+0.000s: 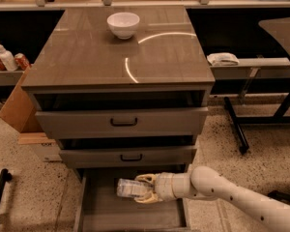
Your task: Pick blue plastic bottle from bottom drawer and place on counter
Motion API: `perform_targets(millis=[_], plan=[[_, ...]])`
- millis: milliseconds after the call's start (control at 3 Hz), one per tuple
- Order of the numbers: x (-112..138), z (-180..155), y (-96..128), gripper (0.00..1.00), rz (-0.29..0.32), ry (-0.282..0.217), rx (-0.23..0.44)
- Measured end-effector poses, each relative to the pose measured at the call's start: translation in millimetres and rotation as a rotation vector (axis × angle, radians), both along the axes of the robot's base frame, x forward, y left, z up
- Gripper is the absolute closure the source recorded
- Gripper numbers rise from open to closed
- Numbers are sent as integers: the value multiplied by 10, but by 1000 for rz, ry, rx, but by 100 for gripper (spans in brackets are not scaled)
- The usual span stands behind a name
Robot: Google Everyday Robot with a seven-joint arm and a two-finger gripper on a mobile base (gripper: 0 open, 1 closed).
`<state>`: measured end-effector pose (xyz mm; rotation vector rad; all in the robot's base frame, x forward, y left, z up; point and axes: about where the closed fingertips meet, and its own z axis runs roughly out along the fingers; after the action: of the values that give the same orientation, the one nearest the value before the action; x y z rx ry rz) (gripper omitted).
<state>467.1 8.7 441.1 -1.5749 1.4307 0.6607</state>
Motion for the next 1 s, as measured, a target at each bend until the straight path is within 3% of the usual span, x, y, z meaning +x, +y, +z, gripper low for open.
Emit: perform_targets(millis=[333, 667, 1000], plan=[[-1, 3, -1, 100, 0, 0, 0], [-80, 380, -89, 100, 28, -57, 1], [-265, 1283, -284, 100, 69, -180, -1]])
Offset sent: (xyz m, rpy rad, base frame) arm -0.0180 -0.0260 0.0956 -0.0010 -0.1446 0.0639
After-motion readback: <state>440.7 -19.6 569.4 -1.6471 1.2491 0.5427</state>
